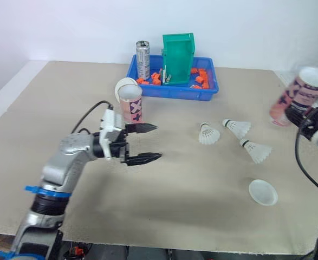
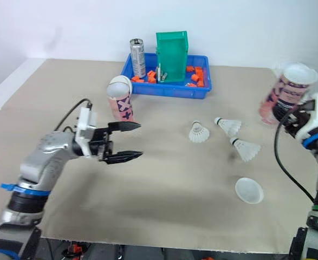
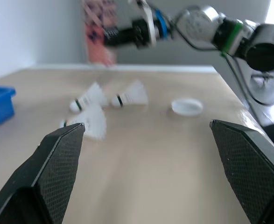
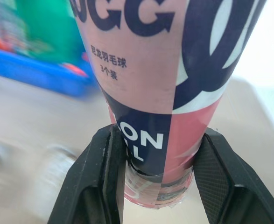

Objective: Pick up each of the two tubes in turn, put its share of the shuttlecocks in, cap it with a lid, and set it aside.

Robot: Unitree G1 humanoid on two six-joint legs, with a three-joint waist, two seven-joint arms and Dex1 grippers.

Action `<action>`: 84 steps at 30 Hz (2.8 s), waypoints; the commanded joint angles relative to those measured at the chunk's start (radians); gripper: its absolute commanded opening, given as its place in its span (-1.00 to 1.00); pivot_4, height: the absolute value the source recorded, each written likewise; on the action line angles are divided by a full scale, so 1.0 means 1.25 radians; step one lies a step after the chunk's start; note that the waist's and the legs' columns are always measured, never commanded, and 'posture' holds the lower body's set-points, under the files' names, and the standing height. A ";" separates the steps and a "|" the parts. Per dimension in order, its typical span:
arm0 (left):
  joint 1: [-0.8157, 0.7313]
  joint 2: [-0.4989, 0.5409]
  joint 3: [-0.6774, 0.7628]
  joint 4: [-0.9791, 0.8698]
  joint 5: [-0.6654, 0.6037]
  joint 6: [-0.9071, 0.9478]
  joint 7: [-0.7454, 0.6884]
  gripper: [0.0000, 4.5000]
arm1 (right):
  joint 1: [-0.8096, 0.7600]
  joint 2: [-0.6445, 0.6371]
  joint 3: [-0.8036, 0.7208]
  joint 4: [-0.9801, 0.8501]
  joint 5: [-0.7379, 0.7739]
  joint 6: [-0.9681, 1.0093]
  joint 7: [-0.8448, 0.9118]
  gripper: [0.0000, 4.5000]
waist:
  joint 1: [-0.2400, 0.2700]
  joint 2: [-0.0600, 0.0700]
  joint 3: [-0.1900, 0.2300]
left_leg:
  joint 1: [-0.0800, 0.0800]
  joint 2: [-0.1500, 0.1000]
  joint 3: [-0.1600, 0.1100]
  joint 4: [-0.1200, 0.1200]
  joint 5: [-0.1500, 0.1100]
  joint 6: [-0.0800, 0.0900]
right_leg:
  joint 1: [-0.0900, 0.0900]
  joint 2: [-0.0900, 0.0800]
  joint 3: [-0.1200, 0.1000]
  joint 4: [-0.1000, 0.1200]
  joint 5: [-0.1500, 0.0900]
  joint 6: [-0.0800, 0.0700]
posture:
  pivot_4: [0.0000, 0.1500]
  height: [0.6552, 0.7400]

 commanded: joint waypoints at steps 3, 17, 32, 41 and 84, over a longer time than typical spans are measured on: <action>-0.060 -0.065 -0.027 0.109 0.065 -0.077 0.027 1.00 | 0.035 -0.040 -0.058 0.061 -0.004 -0.035 -0.022 -0.06 | -0.009 0.000 0.000 | 0.001 0.000 0.001 0.000 0.000 0.000 | 0.000 0.000 0.002 0.000 0.000 0.001 | 1.00 0.91; -0.140 -0.177 -0.031 0.213 0.097 -0.156 0.054 1.00 | 0.014 -0.034 -0.058 0.282 0.002 -0.070 -0.029 -0.06 | -0.023 0.002 0.000 | 0.003 -0.004 0.006 0.001 0.004 0.004 | 0.001 0.000 0.013 0.000 0.004 0.012 | 1.00 0.91; -0.137 -0.182 -0.021 0.195 0.080 -0.148 0.040 1.00 | 0.095 -0.057 -0.024 0.280 0.001 -0.024 0.059 0.98 | -0.026 0.002 0.000 | 0.003 -0.008 0.006 0.001 0.004 0.004 | 0.002 -0.001 0.015 -0.001 0.002 0.015 | 1.00 0.91; -0.066 -0.102 -0.008 0.105 0.060 -0.071 0.040 1.00 | 0.336 -0.108 -0.130 0.020 0.078 0.041 0.197 0.98 | -0.026 0.004 -0.002 | 0.003 -0.008 0.006 0.000 0.004 0.004 | 0.003 -0.002 0.015 -0.001 0.001 0.015 | 1.00 0.91; -0.181 -0.055 0.127 0.691 0.226 -0.353 0.158 1.00 | 0.279 0.187 0.264 -0.840 0.204 0.195 -0.025 0.98 | -0.001 -0.003 0.000 | -0.005 -0.010 -0.003 0.000 0.007 0.001 | -0.002 -0.002 0.010 -0.003 0.003 0.015 | 1.00 0.91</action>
